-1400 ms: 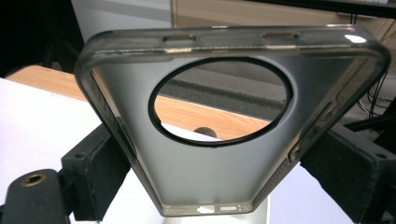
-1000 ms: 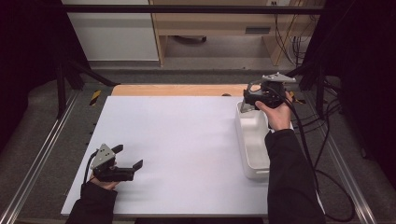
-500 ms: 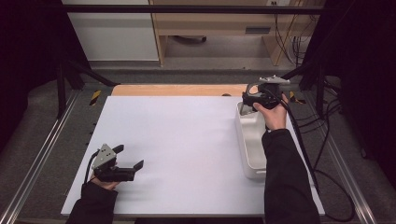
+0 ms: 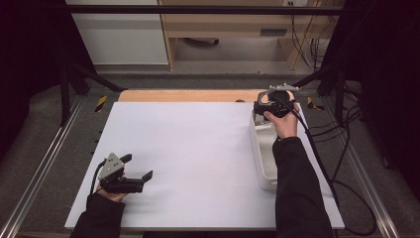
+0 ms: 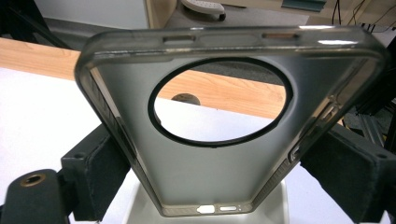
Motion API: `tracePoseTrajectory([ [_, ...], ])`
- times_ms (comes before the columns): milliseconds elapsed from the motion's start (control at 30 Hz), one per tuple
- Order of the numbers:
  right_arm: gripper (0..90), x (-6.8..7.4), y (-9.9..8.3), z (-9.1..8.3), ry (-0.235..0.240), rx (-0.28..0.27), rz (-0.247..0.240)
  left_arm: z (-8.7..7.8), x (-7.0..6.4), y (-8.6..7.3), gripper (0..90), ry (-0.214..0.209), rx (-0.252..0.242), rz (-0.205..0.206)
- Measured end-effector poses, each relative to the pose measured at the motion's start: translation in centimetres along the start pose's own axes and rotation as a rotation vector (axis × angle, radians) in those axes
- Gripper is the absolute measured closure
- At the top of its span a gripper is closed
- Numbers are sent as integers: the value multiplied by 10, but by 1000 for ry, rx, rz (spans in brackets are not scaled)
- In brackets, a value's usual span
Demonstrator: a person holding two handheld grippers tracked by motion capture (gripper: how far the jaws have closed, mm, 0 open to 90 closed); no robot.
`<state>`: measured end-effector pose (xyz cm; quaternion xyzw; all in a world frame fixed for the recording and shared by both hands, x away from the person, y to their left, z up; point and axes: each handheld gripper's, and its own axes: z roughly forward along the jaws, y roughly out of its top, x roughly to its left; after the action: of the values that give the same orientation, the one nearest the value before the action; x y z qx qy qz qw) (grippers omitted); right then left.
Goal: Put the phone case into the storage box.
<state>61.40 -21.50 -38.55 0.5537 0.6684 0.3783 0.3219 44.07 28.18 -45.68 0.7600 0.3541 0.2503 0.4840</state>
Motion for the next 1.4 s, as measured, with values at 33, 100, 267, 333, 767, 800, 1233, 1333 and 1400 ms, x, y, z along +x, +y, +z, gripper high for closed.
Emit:
tracePoseTrajectory([
  [33, 114, 0, -1, 1, -2, 3, 0, 0, 0, 0, 0, 1, 0, 1],
  [100, 114, -1, -3, 3, -3, 7, 1, 0, 0, 0, 0, 0, 2, 2],
  [267, 114, -2, -7, 8, -10, 18, 7, 1, -1, 0, 0, 1, 7, 5],
  [333, 114, -2, -9, 10, -10, 19, 6, 1, -1, 0, 0, 1, 8, 9],
  [767, 114, -1, -17, 19, -15, 38, 11, 2, -1, -1, 0, 1, 12, 14],
  [800, 114, -1, -17, 20, -15, 39, 11, 2, -1, -1, 0, 1, 12, 14],
  [1233, 112, 0, -21, 23, -14, 42, 14, 2, -1, -1, 0, 1, 14, 15],
  [1333, 112, 0, -22, 23, -13, 41, 15, 2, -1, -1, 0, 0, 16, 16],
  [1400, 110, 0, -22, 23, -9, 42, 15, 3, -1, -1, 0, 0, 17, 17],
])
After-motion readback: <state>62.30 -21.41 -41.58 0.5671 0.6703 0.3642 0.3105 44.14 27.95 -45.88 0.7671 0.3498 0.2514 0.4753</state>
